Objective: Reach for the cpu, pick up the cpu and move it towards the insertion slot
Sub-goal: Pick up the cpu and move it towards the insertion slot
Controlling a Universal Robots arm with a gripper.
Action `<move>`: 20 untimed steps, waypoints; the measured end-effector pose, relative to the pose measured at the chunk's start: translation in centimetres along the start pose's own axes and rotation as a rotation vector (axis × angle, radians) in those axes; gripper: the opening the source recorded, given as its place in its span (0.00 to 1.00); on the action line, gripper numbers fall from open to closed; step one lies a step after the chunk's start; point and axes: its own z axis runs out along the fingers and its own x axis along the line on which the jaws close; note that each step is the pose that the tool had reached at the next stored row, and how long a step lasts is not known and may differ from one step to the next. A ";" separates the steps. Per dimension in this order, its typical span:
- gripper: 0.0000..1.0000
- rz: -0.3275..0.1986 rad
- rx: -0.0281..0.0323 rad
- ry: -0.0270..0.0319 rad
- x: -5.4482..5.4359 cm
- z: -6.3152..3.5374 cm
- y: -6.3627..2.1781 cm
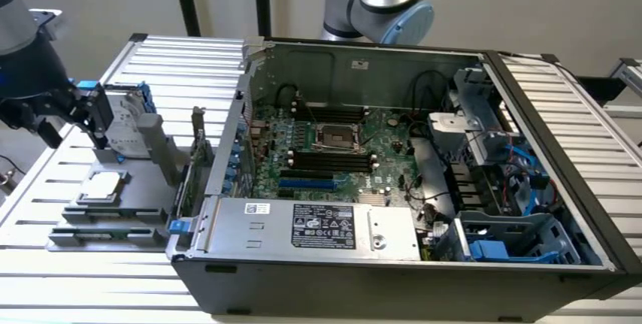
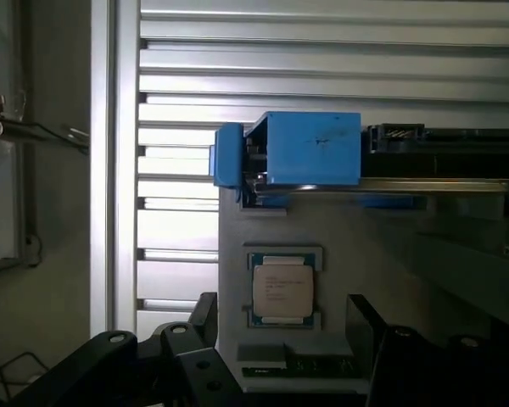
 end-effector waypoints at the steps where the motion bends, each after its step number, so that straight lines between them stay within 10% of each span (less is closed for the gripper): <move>1: 0.71 0.000 0.0000 0.0001 0.0 0.17 -0.02; 20: 0.71 0.000 -0.0004 -0.0002 -0.4 2.99 -1.50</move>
